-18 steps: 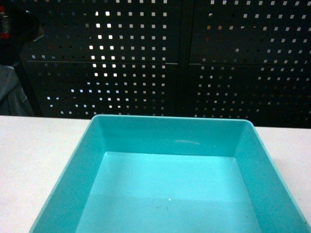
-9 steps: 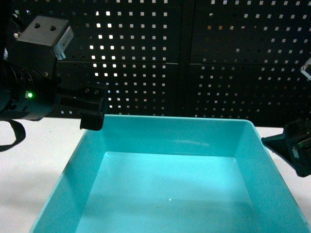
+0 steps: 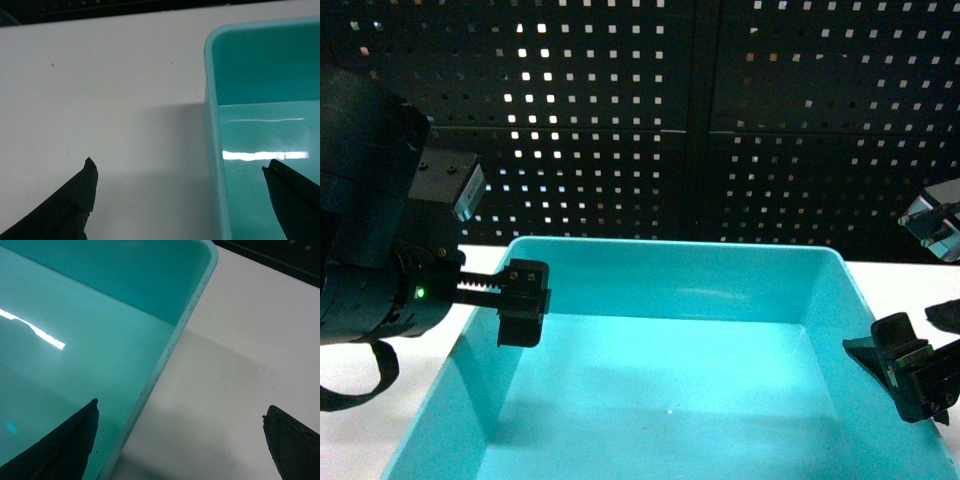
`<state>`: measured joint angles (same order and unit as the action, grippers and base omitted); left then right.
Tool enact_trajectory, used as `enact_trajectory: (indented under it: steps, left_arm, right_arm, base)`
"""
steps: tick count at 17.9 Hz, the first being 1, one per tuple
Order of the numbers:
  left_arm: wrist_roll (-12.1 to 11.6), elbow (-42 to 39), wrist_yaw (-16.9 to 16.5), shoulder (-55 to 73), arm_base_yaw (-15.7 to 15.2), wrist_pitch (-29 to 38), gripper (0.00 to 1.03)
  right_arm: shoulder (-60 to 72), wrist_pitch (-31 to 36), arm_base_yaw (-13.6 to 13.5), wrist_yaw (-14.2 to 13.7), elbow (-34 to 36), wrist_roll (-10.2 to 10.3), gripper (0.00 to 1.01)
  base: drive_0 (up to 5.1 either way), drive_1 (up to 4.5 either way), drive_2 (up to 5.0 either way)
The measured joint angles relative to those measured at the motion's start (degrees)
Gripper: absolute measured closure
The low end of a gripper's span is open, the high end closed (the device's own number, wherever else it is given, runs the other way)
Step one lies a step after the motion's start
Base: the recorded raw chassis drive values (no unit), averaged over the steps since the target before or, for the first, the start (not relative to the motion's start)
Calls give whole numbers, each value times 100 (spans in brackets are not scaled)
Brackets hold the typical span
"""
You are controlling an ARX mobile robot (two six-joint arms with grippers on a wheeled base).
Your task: Stack blue boxes stably on right
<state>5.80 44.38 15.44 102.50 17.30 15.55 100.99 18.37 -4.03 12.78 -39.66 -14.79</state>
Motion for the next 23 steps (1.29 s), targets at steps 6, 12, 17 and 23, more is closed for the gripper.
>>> enact_trajectory:
  steps: [6, 12, 17, 23]
  left_arm:
    - [632, -212, -24, 238, 28, -103, 5]
    - [1198, -208, -2, 240, 247, -330, 5]
    - [1814, -205, 168, 238, 481, -651, 25]
    - [3023, -201, 295, 44, 927, -1266, 78]
  right_arm:
    - [404, 229, 35, -157, 195, 127, 16]
    - [442, 433, -48, -299, 297, 140, 71]
    - [442, 623, -9, -264, 365, 603, 93]
    - [435, 970, -11, -232, 573, 564, 93]
  base:
    - [0, 0, 0]
    - [0, 0, 0]
    - [0, 0, 0]
    - [0, 0, 0]
